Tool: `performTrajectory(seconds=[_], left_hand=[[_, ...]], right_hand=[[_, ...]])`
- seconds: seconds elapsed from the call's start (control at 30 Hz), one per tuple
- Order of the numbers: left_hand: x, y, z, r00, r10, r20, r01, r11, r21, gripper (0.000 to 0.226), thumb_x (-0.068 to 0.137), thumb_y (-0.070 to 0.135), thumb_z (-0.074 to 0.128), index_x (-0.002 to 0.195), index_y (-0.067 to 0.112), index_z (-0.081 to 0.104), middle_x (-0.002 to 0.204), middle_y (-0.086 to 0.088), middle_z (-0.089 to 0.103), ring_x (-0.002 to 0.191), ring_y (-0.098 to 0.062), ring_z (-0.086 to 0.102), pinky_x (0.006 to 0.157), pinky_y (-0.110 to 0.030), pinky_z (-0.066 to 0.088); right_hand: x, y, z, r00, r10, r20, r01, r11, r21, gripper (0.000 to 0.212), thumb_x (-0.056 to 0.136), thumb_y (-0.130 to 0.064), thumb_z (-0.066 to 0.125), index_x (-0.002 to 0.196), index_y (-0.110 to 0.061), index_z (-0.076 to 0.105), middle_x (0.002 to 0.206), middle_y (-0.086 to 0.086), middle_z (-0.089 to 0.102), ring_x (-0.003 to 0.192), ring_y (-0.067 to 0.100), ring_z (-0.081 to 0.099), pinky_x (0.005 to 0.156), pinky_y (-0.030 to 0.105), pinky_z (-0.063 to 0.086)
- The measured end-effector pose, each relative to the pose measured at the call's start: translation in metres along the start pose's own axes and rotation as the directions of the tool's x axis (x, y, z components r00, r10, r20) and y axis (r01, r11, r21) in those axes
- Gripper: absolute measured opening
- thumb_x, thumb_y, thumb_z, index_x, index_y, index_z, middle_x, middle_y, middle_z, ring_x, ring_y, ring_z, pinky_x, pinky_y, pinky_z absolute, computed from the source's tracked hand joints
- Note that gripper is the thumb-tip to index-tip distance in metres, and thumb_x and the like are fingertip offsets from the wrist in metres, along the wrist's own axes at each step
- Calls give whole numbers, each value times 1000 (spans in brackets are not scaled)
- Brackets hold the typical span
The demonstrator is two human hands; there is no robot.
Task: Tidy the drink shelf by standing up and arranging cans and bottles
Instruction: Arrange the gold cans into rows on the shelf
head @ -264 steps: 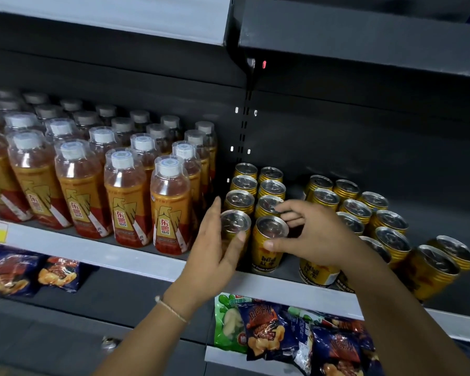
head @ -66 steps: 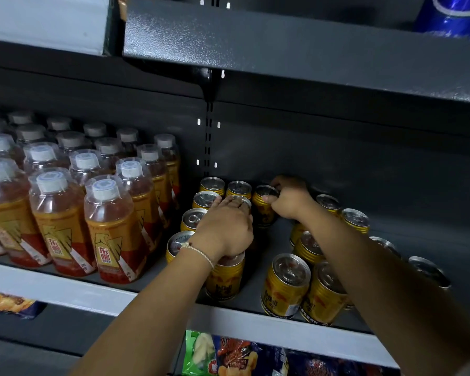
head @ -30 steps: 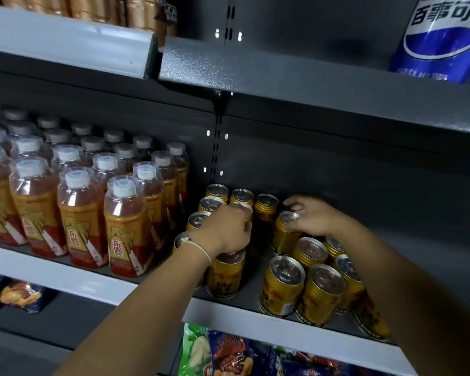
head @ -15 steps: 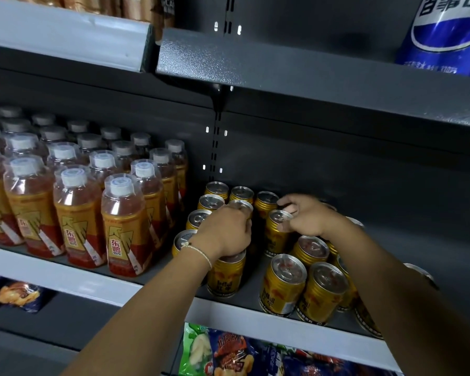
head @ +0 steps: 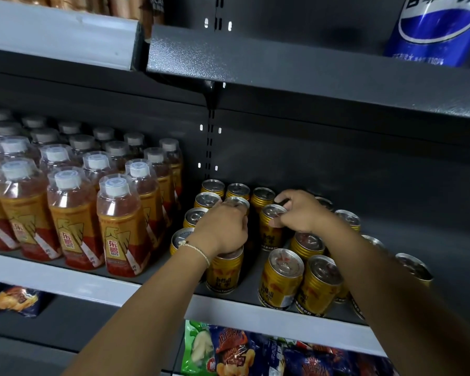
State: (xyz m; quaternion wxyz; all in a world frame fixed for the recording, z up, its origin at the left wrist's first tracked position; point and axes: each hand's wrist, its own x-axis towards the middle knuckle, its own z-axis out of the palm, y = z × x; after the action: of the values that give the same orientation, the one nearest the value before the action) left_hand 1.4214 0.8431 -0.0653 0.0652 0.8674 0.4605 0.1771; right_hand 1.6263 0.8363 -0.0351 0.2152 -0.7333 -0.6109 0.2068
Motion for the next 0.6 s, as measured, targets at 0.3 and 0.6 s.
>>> performTrajectory(seconds=[0.3,0.6], left_hand=[[-3,2,-3,1000,-19,-7,19,999,-31,41,97,25,42,135,12,52,138,-12,53,129,-28,44,114,-37,26],[-1,0,0,1000,-18,-14,18,1000,-2,40,97,26,41,132,11,52,132,-13,56,122,-29,49,108,-38,33]], right_hand=[[10,2,11,1000,-7,5,6,983,181,67,76,-8,86,134,-26,58,122,1,65,109,22,66,101,42,54],[17,1,19,999,-39,-11,40,985,168,73,75,-8,86,139,-25,56,119,-1,65,108,20,66,100,42,55]])
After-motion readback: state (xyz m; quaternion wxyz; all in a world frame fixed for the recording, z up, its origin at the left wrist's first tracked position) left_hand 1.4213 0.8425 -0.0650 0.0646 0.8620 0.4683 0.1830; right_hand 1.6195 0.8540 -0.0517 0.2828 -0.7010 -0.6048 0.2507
